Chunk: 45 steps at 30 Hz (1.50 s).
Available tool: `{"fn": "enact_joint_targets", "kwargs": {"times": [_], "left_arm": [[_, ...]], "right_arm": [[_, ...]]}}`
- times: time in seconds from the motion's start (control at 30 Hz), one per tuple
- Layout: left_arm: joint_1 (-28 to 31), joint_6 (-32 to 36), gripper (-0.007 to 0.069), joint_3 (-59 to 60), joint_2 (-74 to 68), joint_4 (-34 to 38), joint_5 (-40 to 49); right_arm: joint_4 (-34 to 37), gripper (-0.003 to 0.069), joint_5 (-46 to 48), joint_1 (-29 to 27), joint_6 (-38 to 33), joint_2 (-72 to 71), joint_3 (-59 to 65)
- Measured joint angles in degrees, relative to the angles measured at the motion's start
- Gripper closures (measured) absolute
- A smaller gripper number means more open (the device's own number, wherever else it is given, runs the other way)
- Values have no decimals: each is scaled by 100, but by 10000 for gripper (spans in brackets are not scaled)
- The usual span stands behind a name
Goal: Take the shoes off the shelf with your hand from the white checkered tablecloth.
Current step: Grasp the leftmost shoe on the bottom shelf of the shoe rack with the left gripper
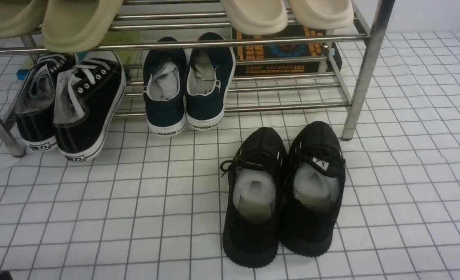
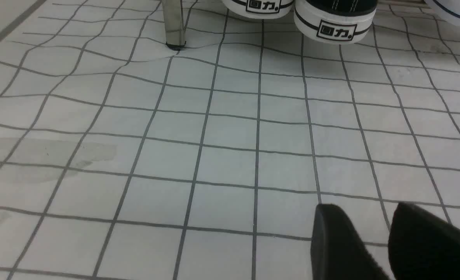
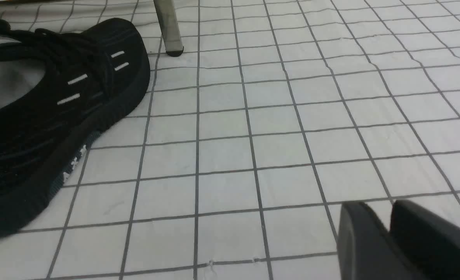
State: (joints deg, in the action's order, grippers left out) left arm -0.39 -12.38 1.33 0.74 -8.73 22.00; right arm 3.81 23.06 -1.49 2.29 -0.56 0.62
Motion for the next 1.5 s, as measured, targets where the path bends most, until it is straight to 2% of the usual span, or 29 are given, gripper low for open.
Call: {"fn": "enact_joint_targets", "kwargs": {"times": [1.13, 1.2, 1.33, 1.4, 1.5], "left_arm": [[0, -54, 385, 0, 0, 53, 0], [0, -214, 385, 0, 0, 206, -6], [0, -1491, 385, 5, 0, 1692, -78], [0, -1938, 385, 19, 0, 2147, -135], [0, -2395, 385, 26, 0, 2510, -261]], "right_arm": [[0, 484, 0, 0, 0, 0, 0], [0, 482, 0, 0, 0, 0, 0], [0, 480, 0, 0, 0, 0, 0], [0, 480, 0, 0, 0, 0, 0], [5, 478, 0, 0, 0, 0, 0]]}}
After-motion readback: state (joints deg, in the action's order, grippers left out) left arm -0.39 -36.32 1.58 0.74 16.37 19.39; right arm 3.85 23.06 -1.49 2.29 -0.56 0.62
